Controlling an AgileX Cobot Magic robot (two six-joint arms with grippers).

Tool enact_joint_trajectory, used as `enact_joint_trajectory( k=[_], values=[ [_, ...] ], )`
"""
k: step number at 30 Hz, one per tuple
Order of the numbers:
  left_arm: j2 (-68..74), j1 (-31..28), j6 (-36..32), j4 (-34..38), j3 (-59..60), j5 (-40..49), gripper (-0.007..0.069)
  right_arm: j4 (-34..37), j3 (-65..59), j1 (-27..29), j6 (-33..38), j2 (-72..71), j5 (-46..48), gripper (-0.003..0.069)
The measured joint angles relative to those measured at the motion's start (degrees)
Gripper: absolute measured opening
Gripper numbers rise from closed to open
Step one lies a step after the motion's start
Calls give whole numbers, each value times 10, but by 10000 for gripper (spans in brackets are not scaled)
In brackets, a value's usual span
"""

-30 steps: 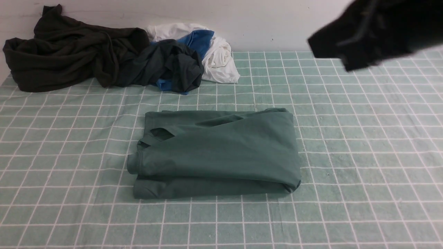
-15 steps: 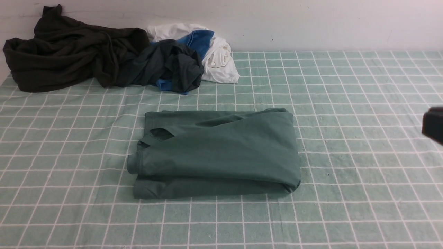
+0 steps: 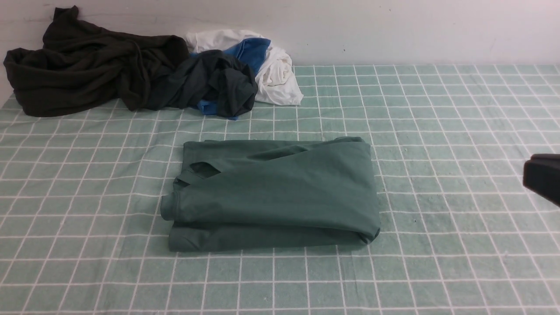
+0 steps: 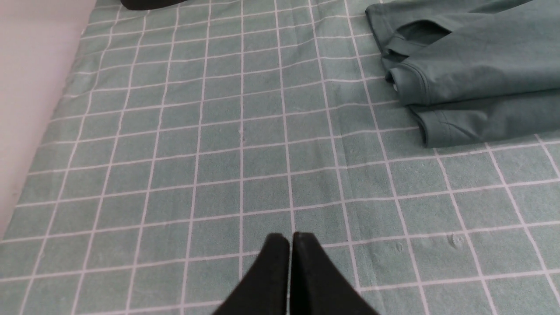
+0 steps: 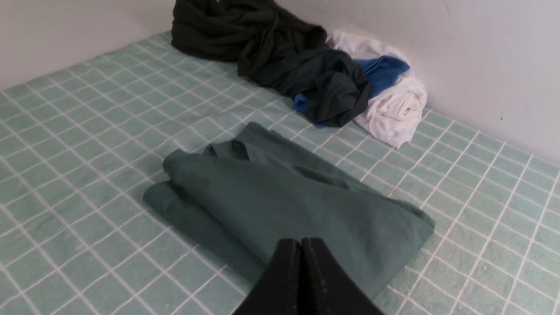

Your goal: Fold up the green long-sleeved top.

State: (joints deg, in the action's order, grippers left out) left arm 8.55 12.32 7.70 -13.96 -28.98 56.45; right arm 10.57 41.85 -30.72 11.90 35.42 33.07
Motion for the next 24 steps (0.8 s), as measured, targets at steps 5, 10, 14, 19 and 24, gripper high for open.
enact_joint_trajectory(
  k=[5, 10, 14, 19, 24],
  values=[
    [0, 0, 0, -1, 0, 0, -3, 11, -162, 27, -22, -50, -214, -14],
    [0, 0, 0, -1, 0, 1, -3, 16, -327, 137, -79, -153, -299, -14],
    [0, 0, 0, -1, 0, 1, -3, -29, -401, 249, -150, -238, -272, -14],
    [0, 0, 0, -2, 0, 1, -3, -93, -435, 337, -213, -342, -202, -14],
    [0, 0, 0, -2, 0, 2, -3, -106, -434, 343, -206, -360, -139, -14]
  ],
)
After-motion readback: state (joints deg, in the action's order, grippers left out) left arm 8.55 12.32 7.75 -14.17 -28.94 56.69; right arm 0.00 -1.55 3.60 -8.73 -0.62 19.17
